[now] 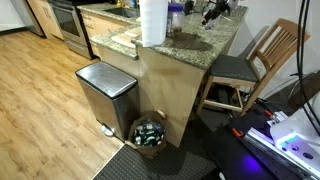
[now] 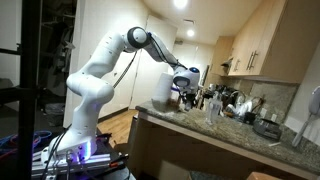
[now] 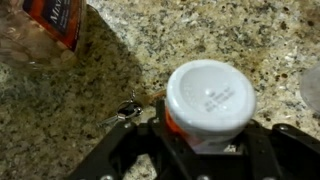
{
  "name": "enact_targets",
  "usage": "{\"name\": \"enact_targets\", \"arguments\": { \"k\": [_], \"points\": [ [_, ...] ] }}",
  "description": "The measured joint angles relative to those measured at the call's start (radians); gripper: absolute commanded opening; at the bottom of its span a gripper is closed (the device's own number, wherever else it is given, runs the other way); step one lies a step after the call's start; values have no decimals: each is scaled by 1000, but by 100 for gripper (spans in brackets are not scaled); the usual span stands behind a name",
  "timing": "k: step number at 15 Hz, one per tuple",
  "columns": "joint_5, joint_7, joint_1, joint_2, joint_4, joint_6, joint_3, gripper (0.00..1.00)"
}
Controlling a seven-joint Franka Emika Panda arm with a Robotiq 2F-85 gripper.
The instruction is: Take the bottle on the tissue roll and put it on the table, then take the object and put it on the bottle
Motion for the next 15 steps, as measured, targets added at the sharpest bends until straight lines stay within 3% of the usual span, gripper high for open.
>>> {"name": "enact_targets", "arguments": {
  "k": [1,4,7,10,12,13,15],
  "points": [
    [-21,10,-24,-4,0,7,30,25],
    [-26,-31,-169,-8,6,92,212,25],
    [80,-192,-276,-5,20,182,353,25],
    [230,-398,-300,1,40,215,388,25],
    [259,-448,-312,1,43,213,399,25],
    [259,-447,-324,1,42,211,412,50],
    [259,-442,-341,2,41,208,428,50]
  ]
}}
